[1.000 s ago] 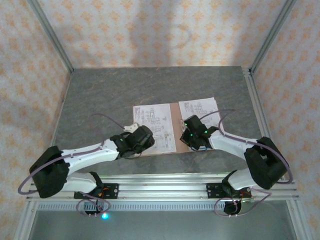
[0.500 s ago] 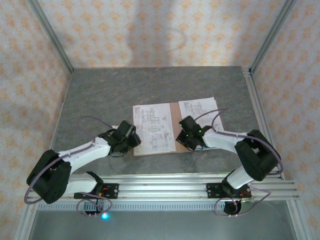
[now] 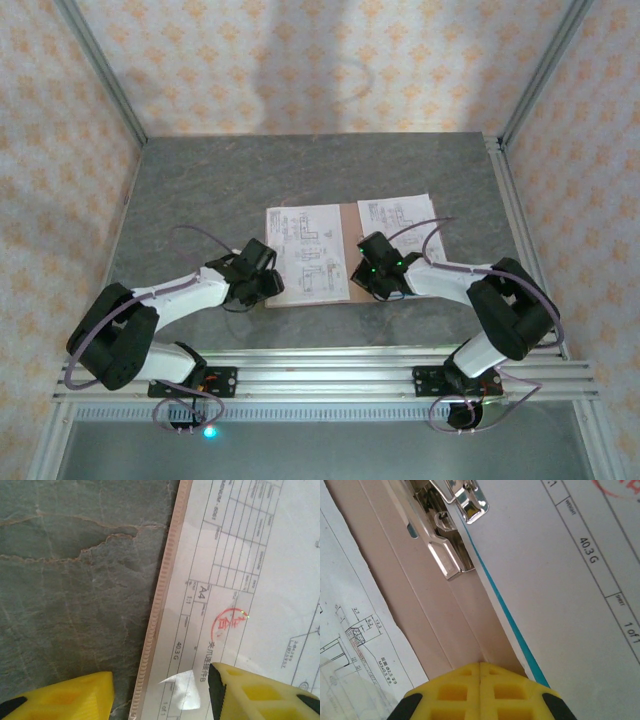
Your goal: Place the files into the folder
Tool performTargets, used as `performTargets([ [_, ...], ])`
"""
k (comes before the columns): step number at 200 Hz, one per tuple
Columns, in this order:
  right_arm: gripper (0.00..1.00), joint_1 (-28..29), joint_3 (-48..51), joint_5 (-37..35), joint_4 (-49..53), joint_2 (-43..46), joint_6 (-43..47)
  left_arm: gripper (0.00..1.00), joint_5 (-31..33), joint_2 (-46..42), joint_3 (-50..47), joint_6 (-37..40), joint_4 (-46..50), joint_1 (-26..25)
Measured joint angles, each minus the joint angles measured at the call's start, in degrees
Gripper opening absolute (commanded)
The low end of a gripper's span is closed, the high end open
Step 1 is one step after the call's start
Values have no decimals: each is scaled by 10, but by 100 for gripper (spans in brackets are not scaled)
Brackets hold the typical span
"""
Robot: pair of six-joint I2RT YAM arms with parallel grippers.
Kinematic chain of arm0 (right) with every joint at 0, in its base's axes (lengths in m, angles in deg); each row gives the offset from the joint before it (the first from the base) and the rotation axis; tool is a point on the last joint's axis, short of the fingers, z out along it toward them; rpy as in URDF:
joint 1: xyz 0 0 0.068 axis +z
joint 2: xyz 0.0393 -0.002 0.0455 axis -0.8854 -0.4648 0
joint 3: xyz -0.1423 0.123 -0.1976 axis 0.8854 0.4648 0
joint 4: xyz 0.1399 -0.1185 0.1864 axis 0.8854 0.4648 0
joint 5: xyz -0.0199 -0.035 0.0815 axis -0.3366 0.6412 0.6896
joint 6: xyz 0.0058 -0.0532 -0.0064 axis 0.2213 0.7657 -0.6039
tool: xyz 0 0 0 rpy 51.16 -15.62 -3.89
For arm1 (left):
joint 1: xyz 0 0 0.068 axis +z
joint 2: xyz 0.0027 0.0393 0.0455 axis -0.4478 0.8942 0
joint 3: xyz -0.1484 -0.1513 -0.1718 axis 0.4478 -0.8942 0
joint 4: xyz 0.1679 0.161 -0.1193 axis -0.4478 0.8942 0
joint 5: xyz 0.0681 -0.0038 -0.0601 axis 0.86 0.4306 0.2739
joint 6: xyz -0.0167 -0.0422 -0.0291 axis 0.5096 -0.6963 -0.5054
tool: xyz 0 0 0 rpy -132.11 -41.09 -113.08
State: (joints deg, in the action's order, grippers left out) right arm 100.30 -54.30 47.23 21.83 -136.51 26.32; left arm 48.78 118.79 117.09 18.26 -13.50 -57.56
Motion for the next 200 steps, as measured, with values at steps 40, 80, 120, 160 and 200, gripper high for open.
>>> performTargets([
  [40, 0, 0, 0, 0, -3, -1, 0, 51, -5, 14, 16, 14, 14, -2],
  [80, 0, -2, 0, -7, -5, -1, 0, 49, -1, 37, 41, 24, 21, -21],
  [120, 0, -2, 0, -14, -7, -2, 0, 48, 1, 31, 41, 24, 21, -23],
  [160, 0, -2, -3, -23, -8, -7, 2, 47, 0, -31, 40, 12, 12, -26],
  [200, 0, -2, -7, -23, -9, -10, 7, 43, -41, -66, 35, -26, -71, -32],
])
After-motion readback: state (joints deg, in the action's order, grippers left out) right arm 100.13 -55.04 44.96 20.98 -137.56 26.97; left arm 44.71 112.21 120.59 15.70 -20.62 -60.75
